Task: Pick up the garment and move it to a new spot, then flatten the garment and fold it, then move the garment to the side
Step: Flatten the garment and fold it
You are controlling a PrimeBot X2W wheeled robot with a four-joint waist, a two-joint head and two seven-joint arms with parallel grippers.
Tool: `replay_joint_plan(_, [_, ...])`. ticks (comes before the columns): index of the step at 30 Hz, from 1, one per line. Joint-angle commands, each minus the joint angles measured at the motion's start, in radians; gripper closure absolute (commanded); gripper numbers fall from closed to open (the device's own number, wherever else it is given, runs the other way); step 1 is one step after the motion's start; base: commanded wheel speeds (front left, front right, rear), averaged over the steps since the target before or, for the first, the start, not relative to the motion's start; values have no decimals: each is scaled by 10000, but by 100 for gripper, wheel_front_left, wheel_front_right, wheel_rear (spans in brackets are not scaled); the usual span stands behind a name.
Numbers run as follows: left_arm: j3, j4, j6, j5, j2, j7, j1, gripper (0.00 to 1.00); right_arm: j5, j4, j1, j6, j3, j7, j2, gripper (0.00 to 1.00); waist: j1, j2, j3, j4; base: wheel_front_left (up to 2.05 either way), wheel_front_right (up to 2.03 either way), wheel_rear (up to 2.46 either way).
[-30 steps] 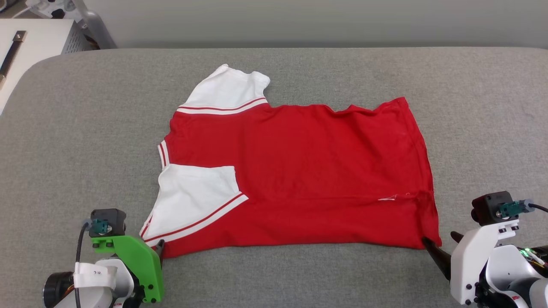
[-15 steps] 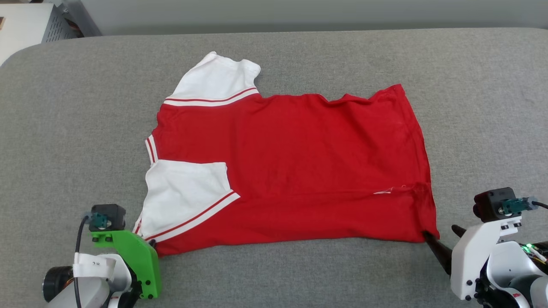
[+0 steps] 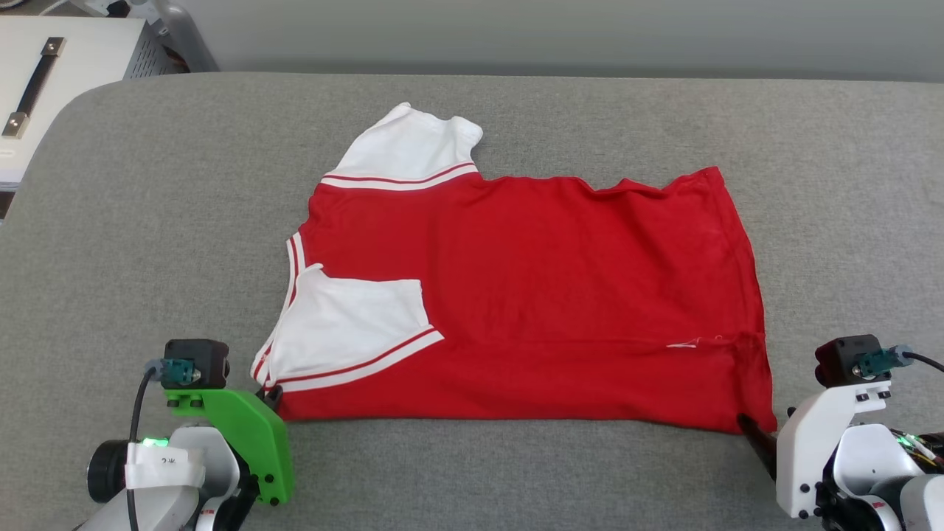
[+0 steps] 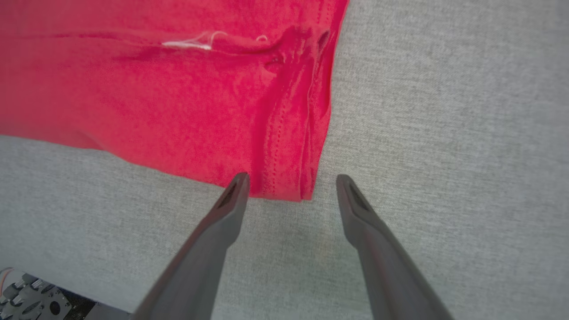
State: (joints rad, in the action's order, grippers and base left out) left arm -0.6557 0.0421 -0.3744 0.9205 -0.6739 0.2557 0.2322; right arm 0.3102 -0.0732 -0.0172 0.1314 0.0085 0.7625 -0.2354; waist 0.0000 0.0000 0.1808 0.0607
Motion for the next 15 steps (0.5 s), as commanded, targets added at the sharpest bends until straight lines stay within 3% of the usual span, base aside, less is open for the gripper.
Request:
replay_joint_plan(1, [48, -185, -92, -109, -122, -48, -36, 100, -95, 142, -222, -7, -8, -66, 82, 0, 0, 0, 59, 91, 0, 0, 0])
replay_joint_plan(12, [2, -1146, -356, -307, -268, 0, -13, 100, -502, 1362, -716, -7, 42, -212, 324, 0, 0, 0, 421, 235, 0, 0, 0])
replay_joint_plan(13, [-18, -1156, -340, -308, -261, 9, -9, 100, -447, 1438, -730, -7, 67, -186, 360, 9, 0, 0, 440, 234, 0, 0, 0])
replay_joint_plan(14, [-36, -1152, -323, -300, -247, 21, -4, 100, -387, 1515, -748, -7, 98, -164, 381, 62, 0, 0, 458, 231, 0, 0, 0])
replay_joint_plan(15, [-55, -1133, -304, -290, -236, 37, 1, 100, -351, 1575, -771, -7, 121, -181, 372, 100, 0, 0, 474, 226, 0, 0, 0])
